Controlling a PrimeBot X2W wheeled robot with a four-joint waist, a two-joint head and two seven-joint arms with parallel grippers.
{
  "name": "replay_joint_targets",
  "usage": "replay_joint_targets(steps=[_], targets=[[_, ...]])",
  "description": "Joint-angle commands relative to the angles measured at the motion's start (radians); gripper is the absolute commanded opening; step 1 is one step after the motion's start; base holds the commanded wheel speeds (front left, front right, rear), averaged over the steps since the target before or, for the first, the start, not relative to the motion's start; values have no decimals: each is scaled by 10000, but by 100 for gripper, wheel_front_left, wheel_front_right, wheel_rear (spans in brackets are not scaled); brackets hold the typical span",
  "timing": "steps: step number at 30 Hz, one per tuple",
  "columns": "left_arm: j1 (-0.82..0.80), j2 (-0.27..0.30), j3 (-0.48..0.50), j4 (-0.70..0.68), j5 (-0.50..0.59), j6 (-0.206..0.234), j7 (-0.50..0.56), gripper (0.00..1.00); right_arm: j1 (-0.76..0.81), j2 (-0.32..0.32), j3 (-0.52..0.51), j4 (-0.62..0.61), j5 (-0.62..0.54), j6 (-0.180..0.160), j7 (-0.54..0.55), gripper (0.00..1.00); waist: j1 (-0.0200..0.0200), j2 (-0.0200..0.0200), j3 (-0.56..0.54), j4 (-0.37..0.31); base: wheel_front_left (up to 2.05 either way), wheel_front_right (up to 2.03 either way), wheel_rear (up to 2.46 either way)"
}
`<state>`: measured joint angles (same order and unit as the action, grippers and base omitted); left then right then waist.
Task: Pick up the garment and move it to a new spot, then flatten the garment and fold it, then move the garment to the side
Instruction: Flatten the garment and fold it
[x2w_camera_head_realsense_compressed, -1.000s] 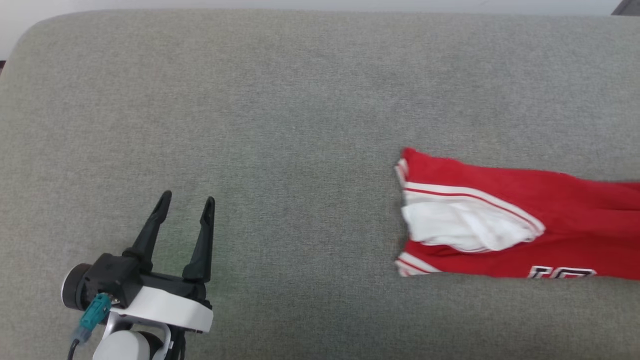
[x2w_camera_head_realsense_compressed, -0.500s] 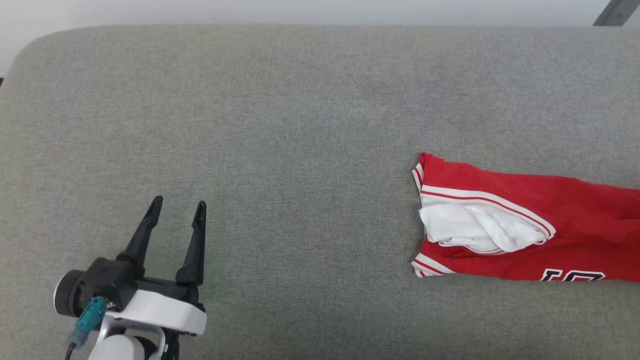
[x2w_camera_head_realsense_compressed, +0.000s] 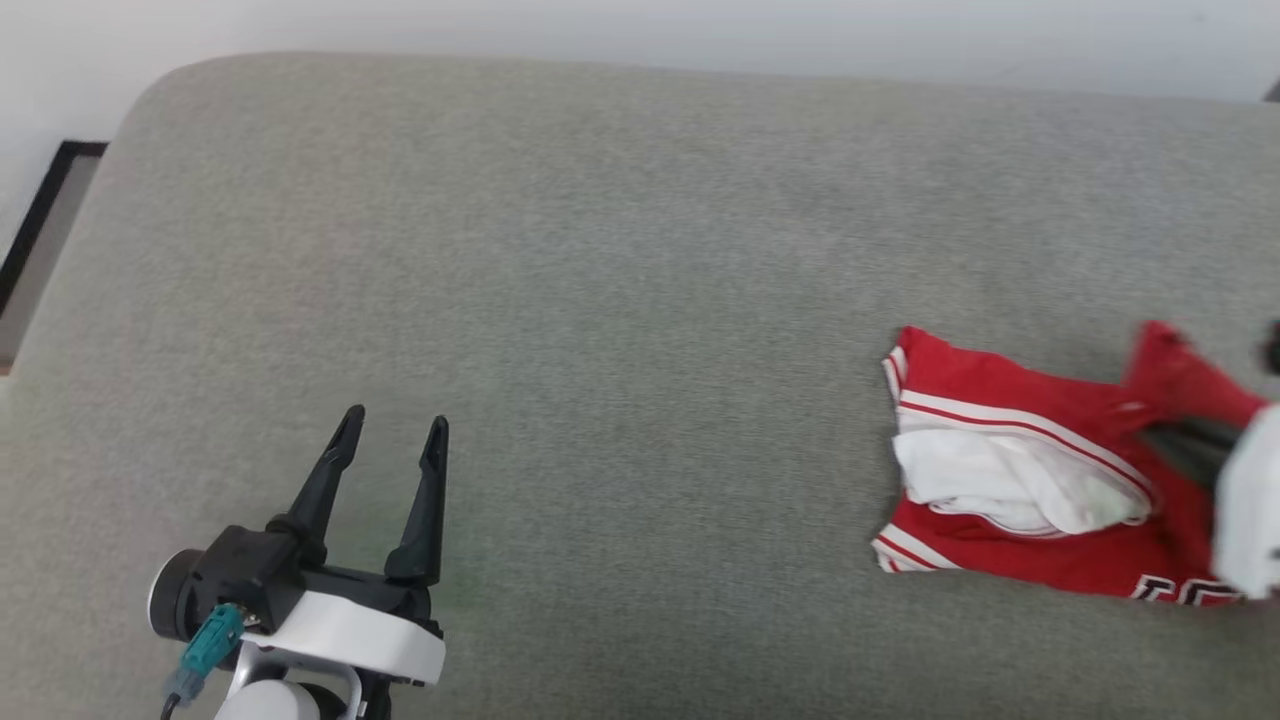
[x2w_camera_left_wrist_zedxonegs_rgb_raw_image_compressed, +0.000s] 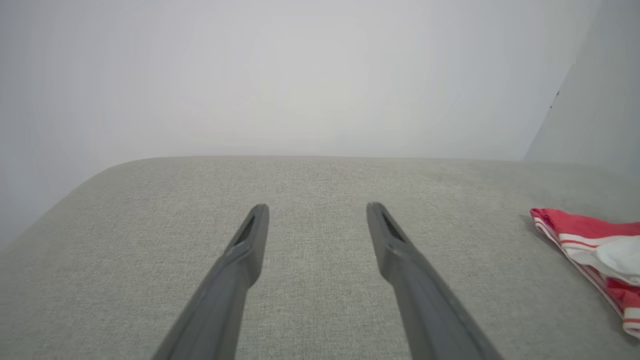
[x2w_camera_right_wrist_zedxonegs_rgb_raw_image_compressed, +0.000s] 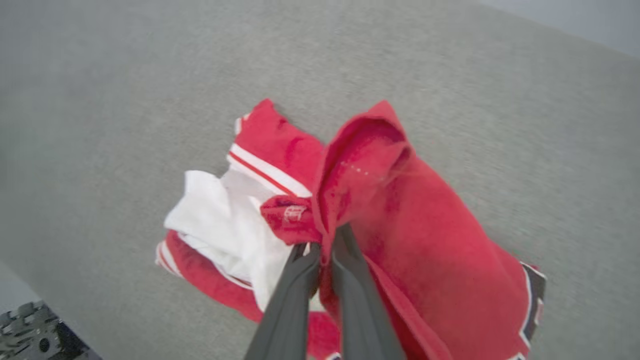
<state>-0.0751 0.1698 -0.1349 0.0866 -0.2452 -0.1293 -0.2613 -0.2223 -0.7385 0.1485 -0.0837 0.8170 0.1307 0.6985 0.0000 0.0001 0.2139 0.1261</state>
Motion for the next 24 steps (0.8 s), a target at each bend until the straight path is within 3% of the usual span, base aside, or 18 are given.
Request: replay_joint_targets(steps=[1,7,22,24], targets=[[-8,-4,-14,-38,-62,-14,-49,100,-188,221,227,-96,-123,-1,79,0,0,-1,53,168,0,0,0],[-59,-145,-66,-59,-131,-14,-49,100,-761,908,1293,127,-311,-1,236,0,0,-1,179,502,0,0,0],[-297,-399,-114,187,-255,-14,-49,100,-1426,1331,2571,1836,-71,-1,-480,0,0,-1,432,675,0,0,0],[-250,-405,-103,234,-284,-14,-49,100,-1560,1389,2622,1960,-37,-1,-796,50,0,-1,387,592,0,0,0]])
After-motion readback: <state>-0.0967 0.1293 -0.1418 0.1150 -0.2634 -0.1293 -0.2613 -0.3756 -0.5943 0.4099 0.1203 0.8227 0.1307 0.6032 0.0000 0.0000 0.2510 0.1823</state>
